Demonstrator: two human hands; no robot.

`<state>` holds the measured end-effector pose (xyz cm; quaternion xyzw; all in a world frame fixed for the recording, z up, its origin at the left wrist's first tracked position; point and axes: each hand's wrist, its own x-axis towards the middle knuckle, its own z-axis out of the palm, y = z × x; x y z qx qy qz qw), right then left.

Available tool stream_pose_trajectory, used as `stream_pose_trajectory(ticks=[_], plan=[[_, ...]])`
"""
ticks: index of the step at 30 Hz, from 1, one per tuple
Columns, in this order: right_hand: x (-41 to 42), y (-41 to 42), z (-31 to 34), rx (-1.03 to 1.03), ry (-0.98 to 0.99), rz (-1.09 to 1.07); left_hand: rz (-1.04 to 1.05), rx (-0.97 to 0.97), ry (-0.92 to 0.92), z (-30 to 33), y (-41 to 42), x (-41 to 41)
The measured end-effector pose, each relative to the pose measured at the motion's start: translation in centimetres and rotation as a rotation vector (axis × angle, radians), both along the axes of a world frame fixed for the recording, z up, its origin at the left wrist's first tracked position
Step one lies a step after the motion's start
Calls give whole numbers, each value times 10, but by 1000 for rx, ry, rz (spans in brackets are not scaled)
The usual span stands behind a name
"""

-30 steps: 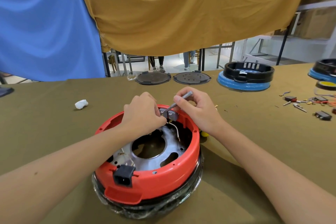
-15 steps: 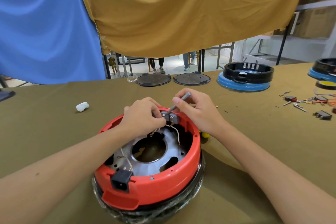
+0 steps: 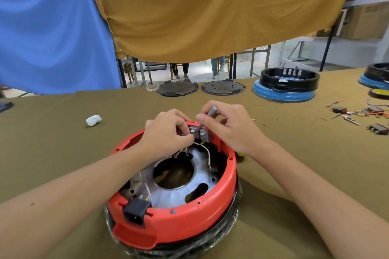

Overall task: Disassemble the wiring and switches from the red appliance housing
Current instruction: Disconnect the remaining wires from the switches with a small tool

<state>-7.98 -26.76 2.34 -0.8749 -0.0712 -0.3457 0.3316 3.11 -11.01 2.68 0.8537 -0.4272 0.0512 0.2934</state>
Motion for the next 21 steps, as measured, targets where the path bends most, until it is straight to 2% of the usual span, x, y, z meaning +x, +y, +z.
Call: stream_pose_trajectory(ticks=[21], plan=[[-7,8,11,-216,114,-85,-4,15,12,2,0,-4]])
